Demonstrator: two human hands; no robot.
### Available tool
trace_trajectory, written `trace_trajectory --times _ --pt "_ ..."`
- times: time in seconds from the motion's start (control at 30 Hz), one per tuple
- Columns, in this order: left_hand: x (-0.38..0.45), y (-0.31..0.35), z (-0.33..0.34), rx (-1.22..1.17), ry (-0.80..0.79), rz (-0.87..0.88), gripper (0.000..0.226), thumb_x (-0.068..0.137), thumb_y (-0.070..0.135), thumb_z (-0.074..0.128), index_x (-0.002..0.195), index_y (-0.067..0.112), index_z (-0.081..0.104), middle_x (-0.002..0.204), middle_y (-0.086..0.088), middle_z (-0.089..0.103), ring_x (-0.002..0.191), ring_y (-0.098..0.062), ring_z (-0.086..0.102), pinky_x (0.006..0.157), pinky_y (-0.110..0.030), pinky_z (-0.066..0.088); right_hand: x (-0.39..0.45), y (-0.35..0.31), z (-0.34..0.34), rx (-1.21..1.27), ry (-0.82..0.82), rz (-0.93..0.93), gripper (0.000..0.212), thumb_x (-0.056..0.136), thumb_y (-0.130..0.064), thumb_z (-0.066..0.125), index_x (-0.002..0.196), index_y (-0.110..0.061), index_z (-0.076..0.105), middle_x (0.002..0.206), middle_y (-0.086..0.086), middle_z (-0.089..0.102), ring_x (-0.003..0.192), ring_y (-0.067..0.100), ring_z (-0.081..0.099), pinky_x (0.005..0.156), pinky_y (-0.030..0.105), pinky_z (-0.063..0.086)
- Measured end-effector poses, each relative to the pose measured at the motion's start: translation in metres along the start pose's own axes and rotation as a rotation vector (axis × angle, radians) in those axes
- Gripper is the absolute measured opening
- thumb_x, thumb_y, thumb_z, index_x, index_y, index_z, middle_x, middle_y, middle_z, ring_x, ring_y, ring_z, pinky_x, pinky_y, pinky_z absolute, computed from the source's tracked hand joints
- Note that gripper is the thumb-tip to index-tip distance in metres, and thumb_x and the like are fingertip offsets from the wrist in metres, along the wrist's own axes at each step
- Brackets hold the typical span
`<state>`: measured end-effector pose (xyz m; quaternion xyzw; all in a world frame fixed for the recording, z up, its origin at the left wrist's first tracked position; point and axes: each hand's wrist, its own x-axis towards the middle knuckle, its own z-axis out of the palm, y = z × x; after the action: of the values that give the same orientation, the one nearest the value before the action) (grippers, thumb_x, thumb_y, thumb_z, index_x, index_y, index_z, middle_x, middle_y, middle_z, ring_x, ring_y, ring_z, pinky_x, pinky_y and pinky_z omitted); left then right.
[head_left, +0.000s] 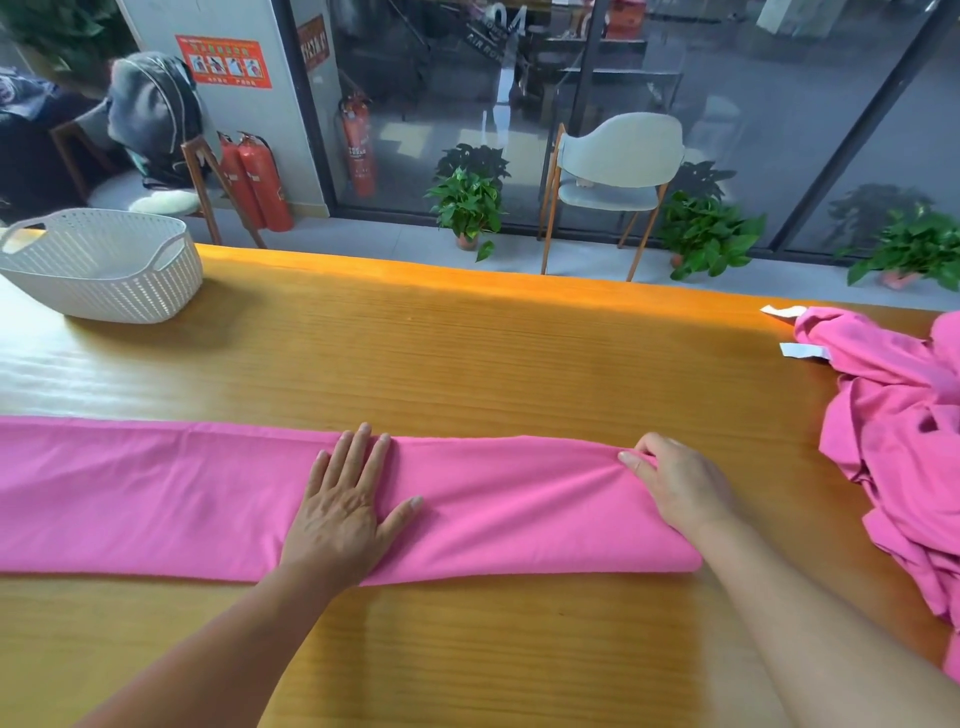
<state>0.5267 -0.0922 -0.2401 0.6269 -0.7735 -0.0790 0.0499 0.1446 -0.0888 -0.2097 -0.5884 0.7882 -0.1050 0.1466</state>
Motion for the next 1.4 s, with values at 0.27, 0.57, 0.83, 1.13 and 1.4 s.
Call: trace_trajectory --times 0.27,0.57,0.83,1.13,1.4 --pt "0.011 0.009 -0.003 0.044 -0.017 -0.128 0.089 0.079 0.074 -0.015 0.153 0.025 -0.012 0.159 0.004 -0.024 0.145 -0.012 -0.026 0.121 -0.039 -0.01 -0.063 -0.135 0.043 0.017 0.265 -0.506 0.044 0.102 -0.031 0.04 0.139 -0.012 0.054 0.142 0.008 0.053 0.133 0.029 0.048 0.114 0.041 0.033" --pt "0.011 0.005 0.003 0.029 -0.018 -0.158 0.09 0.08 0.079 -0.008 0.151 0.025 -0.014 0.159 0.005 -0.022 0.145 -0.01 -0.025 0.121 -0.037 -0.012 -0.047 -0.075 0.047 -0.254 -0.124 -0.343 0.085 0.091 -0.076 0.0 0.158 -0.024 -0.007 0.162 -0.011 -0.015 0.148 0.006 -0.02 0.122 0.032 -0.01" --pt "0.012 0.006 0.0 0.02 -0.047 -0.156 0.094 0.079 0.079 -0.012 0.154 0.023 -0.012 0.16 0.003 -0.024 0.145 -0.012 -0.026 0.121 -0.04 -0.011 -0.022 -0.027 0.02 -0.319 -0.121 -0.104 0.091 0.085 -0.074 -0.011 0.158 -0.019 -0.008 0.165 -0.005 -0.015 0.149 0.009 -0.019 0.122 0.033 -0.012" --pt "0.008 0.063 0.005 -0.068 -0.034 0.039 0.099 0.072 0.076 -0.027 0.154 0.023 -0.011 0.161 0.003 -0.02 0.146 -0.011 -0.024 0.119 -0.035 -0.014 -0.063 -0.115 0.059 -0.159 -0.124 -0.4 0.081 0.09 -0.07 -0.004 0.158 -0.026 -0.002 0.164 -0.011 -0.011 0.148 0.003 -0.018 0.119 0.029 -0.015" --pt "0.003 0.016 -0.001 -0.002 -0.025 -0.104 0.096 0.076 0.076 -0.018 0.155 0.022 -0.009 0.16 0.002 -0.021 0.146 -0.013 -0.022 0.12 -0.037 -0.012 -0.039 -0.046 0.033 -0.319 -0.122 -0.255 0.088 0.082 -0.071 -0.018 0.156 -0.025 -0.014 0.163 -0.01 -0.019 0.147 0.005 -0.023 0.121 0.031 -0.014"
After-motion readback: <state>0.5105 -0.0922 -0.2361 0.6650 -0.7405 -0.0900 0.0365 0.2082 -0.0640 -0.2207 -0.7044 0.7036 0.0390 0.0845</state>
